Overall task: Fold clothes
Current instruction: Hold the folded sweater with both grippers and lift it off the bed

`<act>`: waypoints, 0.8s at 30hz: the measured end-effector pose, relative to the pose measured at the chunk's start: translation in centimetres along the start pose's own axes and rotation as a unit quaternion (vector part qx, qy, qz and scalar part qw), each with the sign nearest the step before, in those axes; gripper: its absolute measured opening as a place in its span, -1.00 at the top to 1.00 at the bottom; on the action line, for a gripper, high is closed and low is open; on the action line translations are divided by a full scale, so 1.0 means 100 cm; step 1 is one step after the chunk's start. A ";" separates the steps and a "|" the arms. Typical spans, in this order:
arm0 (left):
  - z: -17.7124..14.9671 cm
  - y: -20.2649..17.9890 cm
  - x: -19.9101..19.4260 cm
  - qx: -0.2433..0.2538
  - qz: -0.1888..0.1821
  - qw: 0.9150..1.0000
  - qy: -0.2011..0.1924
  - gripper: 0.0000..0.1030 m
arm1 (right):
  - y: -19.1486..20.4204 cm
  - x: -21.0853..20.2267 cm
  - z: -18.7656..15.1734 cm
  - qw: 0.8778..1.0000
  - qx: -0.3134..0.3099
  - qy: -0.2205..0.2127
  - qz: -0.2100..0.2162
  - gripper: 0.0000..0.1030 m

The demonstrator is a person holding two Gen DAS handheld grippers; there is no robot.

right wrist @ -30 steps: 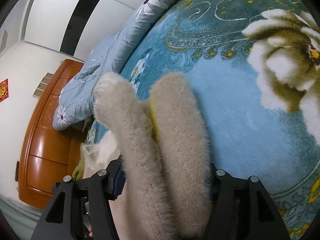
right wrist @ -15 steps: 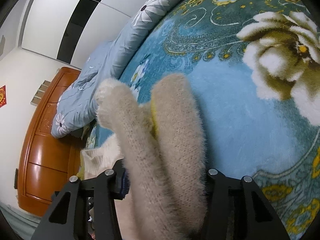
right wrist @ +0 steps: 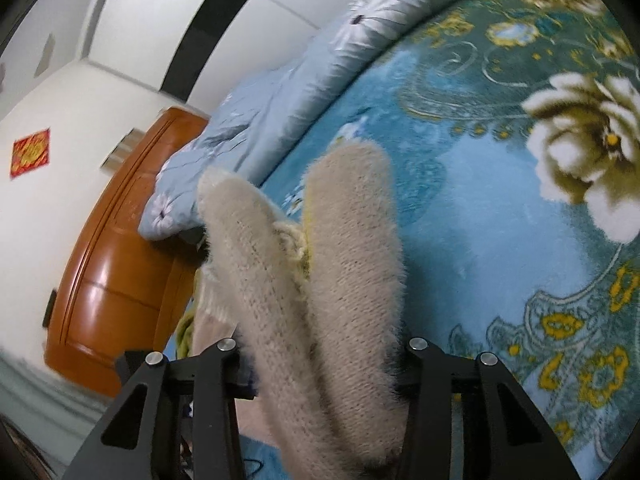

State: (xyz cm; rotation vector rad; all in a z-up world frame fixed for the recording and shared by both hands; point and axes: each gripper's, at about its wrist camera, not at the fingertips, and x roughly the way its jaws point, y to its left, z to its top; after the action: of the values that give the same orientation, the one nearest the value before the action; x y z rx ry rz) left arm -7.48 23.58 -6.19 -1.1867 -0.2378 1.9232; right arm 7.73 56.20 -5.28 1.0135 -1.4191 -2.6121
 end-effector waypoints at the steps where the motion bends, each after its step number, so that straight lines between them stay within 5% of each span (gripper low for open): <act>1: -0.001 -0.004 -0.001 0.001 -0.006 1.000 0.003 0.17 | 0.002 -0.005 -0.002 1.000 -0.005 0.000 0.002 0.14; 7: -0.012 -0.022 0.013 -0.004 -0.034 0.999 0.038 0.19 | -0.003 -0.044 -0.010 1.000 -0.015 -0.021 0.008 0.15; 13: -0.029 -0.016 0.038 -0.023 -0.020 0.997 0.066 0.17 | -0.039 -0.061 -0.020 0.999 0.018 -0.033 0.013 0.15; 16: -0.032 -0.006 0.041 -0.040 -0.029 0.996 0.069 0.07 | -0.059 -0.057 -0.026 0.998 0.045 -0.037 0.022 0.15; 20: -0.032 -0.003 0.050 -0.045 -0.022 0.996 0.076 -0.30 | -0.086 -0.049 -0.029 0.996 0.079 -0.038 0.029 0.15; 24: -0.033 -0.003 0.064 -0.073 -0.052 0.991 0.095 -0.30 | -0.101 -0.044 -0.029 0.994 0.102 -0.031 0.032 0.12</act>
State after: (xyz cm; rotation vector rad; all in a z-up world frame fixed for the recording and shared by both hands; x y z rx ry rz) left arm -5.91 27.64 -11.98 -1.4176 -0.3360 1.7124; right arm 15.74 61.27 -11.63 0.8921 -1.7324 -2.5159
